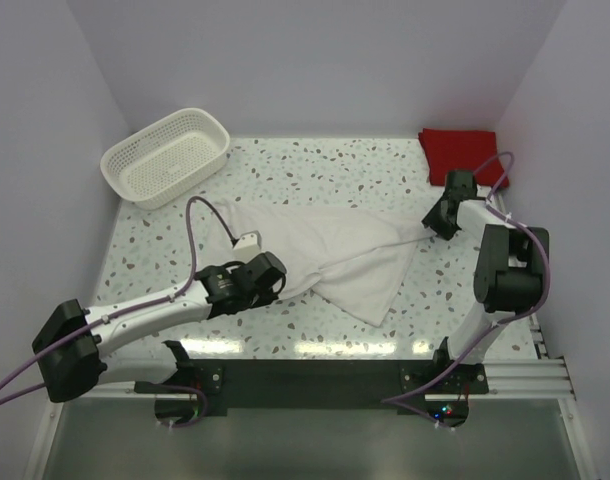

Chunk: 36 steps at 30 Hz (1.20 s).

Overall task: Fold and stack the t-shirts
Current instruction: Flatten the tshirt out

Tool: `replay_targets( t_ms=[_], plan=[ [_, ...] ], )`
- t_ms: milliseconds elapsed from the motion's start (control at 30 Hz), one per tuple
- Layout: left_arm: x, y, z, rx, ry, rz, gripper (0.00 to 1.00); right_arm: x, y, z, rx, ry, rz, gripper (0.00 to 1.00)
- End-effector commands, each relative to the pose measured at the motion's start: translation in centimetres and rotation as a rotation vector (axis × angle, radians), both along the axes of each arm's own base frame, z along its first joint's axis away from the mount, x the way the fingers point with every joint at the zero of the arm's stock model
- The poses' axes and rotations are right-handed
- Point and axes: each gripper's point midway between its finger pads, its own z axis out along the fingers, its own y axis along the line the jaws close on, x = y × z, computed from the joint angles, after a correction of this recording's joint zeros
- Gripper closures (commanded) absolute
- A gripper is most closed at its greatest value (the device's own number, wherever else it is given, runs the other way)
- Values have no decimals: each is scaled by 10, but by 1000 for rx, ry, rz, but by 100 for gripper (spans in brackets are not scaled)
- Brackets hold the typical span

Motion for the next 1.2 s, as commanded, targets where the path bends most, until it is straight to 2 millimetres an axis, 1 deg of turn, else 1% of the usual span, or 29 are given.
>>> replay_targets(
  t_ms=[0,133,233,367,467,767,933,1000,1167],
  plan=[
    [5,1,5,-16,-38,5,100,17,-11,2,-17,-55,-59,58],
    [4,3,4,-13,-35,9,100,15,-10,-8,-4,-32,-69,59],
    [3,4,4,-17,-37,12,100,11,-11,-12,-8,-19,-78,60],
    [3,5,4,-18,-40,13,100,6,-13,-11,-16,-9,-83,60],
    [4,5,5,-18,-43,18,100,4,-14,-7,-23,-9,-78,60],
    [4,4,4,-20,-42,15,100,0,-14,14,-41,-40,-58,55],
    [5,3,4,-22,-45,13,100,0,-15,12,-40,-35,-58,55],
    [4,3,4,-23,-43,10,100,1,-14,6,-33,-20,-55,55],
    [4,3,4,-27,-40,12,100,-1,-15,0,-35,-3,-68,57]
  ],
)
